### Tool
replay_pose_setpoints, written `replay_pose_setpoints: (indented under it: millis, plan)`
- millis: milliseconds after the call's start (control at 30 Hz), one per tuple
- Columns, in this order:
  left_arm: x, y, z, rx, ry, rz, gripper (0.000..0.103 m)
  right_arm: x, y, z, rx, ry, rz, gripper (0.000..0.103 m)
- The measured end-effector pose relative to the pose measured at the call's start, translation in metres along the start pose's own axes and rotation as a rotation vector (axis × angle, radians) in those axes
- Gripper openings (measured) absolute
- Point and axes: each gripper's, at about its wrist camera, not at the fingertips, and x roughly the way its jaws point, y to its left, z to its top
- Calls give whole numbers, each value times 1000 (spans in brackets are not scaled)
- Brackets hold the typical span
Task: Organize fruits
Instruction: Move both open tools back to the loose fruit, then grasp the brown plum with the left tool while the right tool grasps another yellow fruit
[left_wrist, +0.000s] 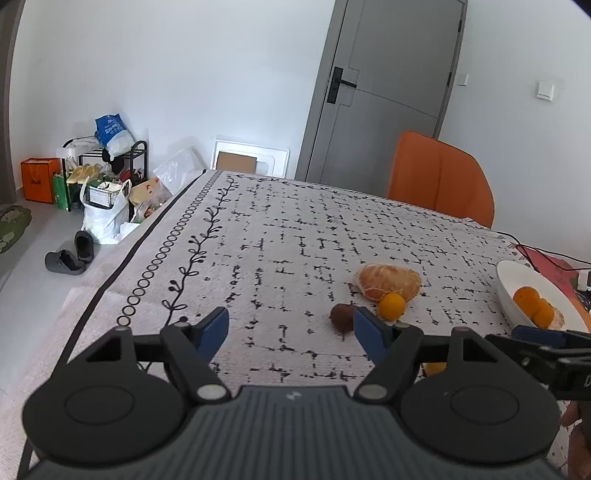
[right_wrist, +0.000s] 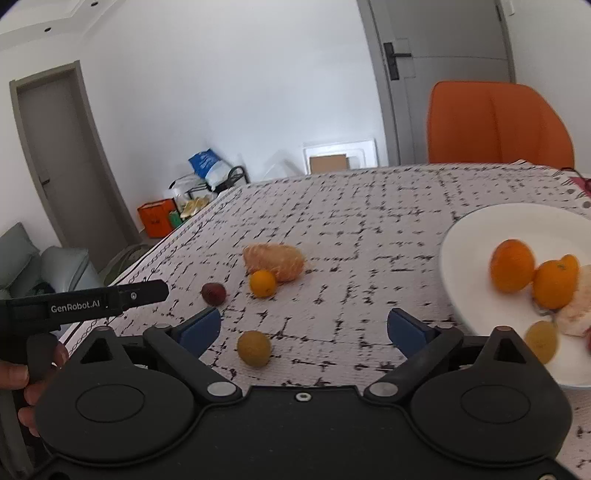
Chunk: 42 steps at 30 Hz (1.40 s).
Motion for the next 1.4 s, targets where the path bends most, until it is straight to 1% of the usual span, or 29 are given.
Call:
replay_pose_setpoints:
  millis: [100,167,233,433,500,533,567,633,700,900,1033,1367,1400]
  plan:
    - [0,4,0,-5,3,1,71,5,4,-2,-9,16,6,91]
    - [1,7,-1,-9,7,0,69,10,7,-2,-13,28,14,84]
    - [2,10,-1,-13,12,-1,68,15,10,-3,-20,38,19,80]
    - [7,11,-2,-17,23,-3,67,26,18,-6,-35,66,35,74]
    - [9,11,-2,-17,26,-4,67,30,19,-7,-37,75,43,63]
    - [10,11,-2,-17,27,-4,67,31,20,-8,-43,76,42,51]
    - [11,10,-2,-16,29,-5,67,31,21,-8,-55,72,33,34]
    - [13,8,-1,-11,31,-8,67,32,19,-7,-51,81,44,23]
    - [15,4,0,-4,31,-15,67,31,16,-6,-35,83,51,22]
    - [22,-8,1,17,36,-36,67,26,9,-7,-24,70,31,22]
    - [29,-15,2,28,48,-50,63,21,-1,-5,-5,54,9,22]
    - [47,-33,3,56,73,-64,58,3,-22,-4,28,15,-47,22]
    - [50,-36,4,59,77,-65,55,1,-25,-4,31,12,-52,22]
